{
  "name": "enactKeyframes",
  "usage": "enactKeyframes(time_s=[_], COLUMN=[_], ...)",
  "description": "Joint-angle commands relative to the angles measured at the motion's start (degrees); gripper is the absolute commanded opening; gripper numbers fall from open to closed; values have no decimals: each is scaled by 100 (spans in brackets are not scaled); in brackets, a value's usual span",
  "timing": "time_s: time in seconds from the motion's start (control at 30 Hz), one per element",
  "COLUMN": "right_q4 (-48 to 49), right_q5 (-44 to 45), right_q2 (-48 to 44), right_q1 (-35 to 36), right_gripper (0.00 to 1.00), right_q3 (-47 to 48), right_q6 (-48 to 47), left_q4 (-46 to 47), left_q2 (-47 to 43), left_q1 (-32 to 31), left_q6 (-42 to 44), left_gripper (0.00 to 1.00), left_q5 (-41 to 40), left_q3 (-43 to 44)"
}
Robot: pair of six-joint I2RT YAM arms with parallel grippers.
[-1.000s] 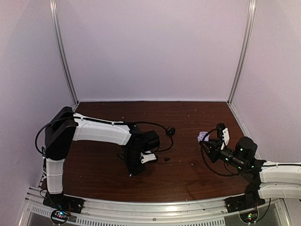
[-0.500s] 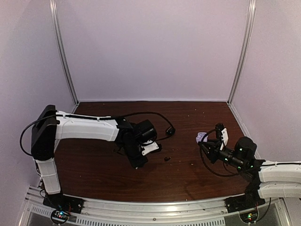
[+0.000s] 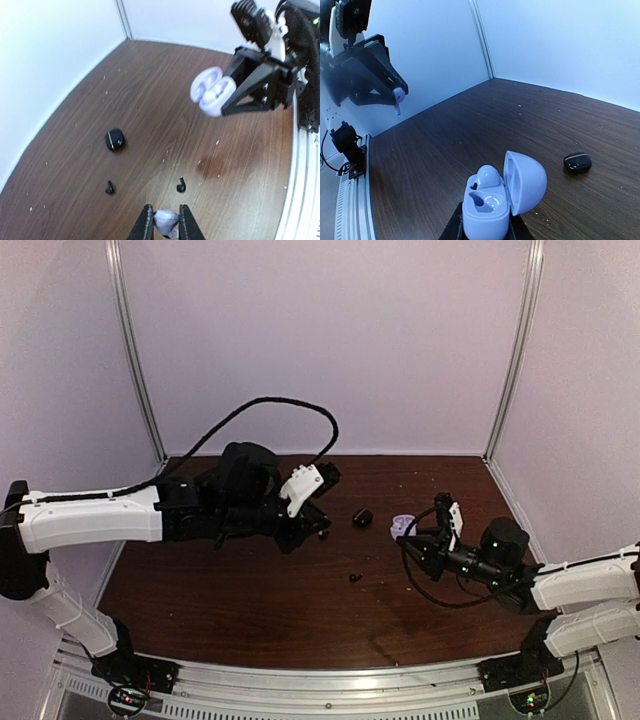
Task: Insert the wireless bluetooth earbuds into the charging case
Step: Pick up the right earbud from the center of the board, then insert the right earbud into the right side groove of the charging case.
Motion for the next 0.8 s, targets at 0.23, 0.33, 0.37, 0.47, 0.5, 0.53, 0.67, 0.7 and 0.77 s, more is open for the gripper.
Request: enactKeyframes(time_s=[0.23, 0.33, 0.37, 0.47, 0.5, 0.53, 0.67, 0.7, 0.77], right_q4=[373, 515, 541, 587, 625, 670, 850, 905, 1022], right_q5=[-13, 165, 221, 346, 361, 364, 374, 392, 389], right_q2=[785, 894, 922, 966, 967, 962, 903, 885, 871], right_q1=[1041, 1342, 1414, 1594, 1632, 1660, 1698, 1698, 1699], right_gripper=[4, 4, 4, 4, 4, 4, 4, 4, 4], right_q3=[890, 961, 981, 1012, 1008, 999, 951, 945, 936], right_q6=[-449, -541, -571, -643, -664, -662, -594, -559, -488], left_q4=[2393, 2542, 2572, 2645, 2651, 2652, 2638, 2641, 2639], left_q2=[-373, -305, -282, -229, -215, -203, -182, -178, -159], left_q1=[-636, -702, -718, -791, -805, -811, -855, -875, -900], left_q6=[889, 983, 1009, 1070, 1095, 1107, 1136, 1153, 1148], left_gripper=[14, 13, 13, 13, 13, 13, 12, 12, 12], left_q5=[322, 335, 337, 322, 331, 339, 345, 335, 339], left_q3=[-497, -507, -506, -499, -487, -482, -472, -473, -473])
